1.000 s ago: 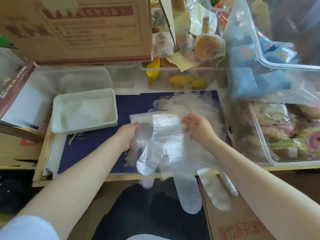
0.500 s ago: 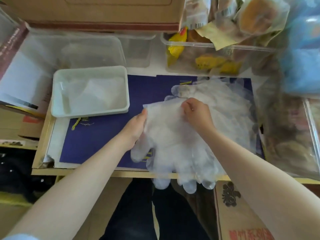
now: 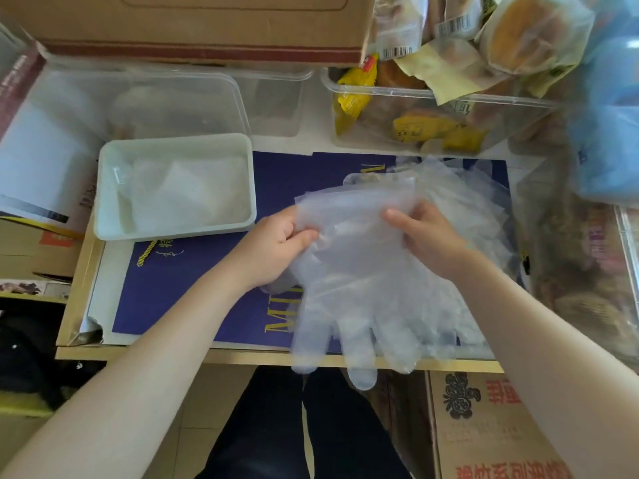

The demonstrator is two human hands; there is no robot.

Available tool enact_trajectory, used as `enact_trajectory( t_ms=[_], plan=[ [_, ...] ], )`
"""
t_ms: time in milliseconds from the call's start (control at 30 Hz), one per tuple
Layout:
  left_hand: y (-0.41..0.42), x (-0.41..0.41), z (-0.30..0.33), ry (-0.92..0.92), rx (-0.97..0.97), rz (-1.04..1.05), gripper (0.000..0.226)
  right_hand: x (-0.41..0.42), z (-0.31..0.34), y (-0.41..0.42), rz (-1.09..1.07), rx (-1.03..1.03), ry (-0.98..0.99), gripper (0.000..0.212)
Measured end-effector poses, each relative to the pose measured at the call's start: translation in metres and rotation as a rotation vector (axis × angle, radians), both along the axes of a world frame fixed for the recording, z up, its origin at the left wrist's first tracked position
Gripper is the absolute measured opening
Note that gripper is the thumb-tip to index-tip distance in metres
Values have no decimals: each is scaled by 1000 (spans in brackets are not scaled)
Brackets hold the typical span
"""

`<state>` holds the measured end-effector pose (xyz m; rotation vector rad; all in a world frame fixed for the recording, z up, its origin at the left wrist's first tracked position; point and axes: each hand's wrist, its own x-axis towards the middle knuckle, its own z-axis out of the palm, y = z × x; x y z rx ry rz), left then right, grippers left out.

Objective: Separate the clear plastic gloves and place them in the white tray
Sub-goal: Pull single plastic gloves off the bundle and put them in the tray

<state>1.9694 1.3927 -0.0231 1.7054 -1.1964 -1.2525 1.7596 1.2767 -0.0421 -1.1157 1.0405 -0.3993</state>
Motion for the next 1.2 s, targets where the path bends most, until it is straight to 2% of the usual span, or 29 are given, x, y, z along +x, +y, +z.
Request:
enact_trajectory(
  t_ms=[33,100,200,267,367,467,533,600,900,1000,1067,1167,1200],
  plan=[
    [-2,1,5,51,-22,29,21,-3,6,-2,69,104,-67,30],
    [-7,3,12,146,-72,83,25,-8,13,-6,251,182,-47,32],
    [-12,5,17,177,-123,122,23,-6,16,-6,377,118,68,9],
    [-14,9,16,221,-89,132,10,-3,16,-4,364,48,129,10],
    [-14,20,7,158,69,58,23,-2,13,-3,280,24,154,11],
    [-10,26,-3,71,134,26,20,-6,12,-3,265,62,140,11],
    [-9,27,-4,102,115,72,13,-9,14,-2,312,82,131,10],
    [-11,28,-4,87,82,99,17,-9,14,0,340,85,142,15],
    [-8,27,14,100,-95,96,23,-17,15,1,32,281,-180,20],
    [-6,32,18,95,-131,93,35,-23,13,0,-22,290,-207,20],
    [-2,34,17,70,-143,84,41,-28,12,-1,-10,274,-213,17],
    [6,35,13,-15,-209,32,42,-35,11,-3,105,333,-246,39],
    [8,35,11,-70,-246,3,38,-37,9,-5,130,332,-254,39]
  ],
)
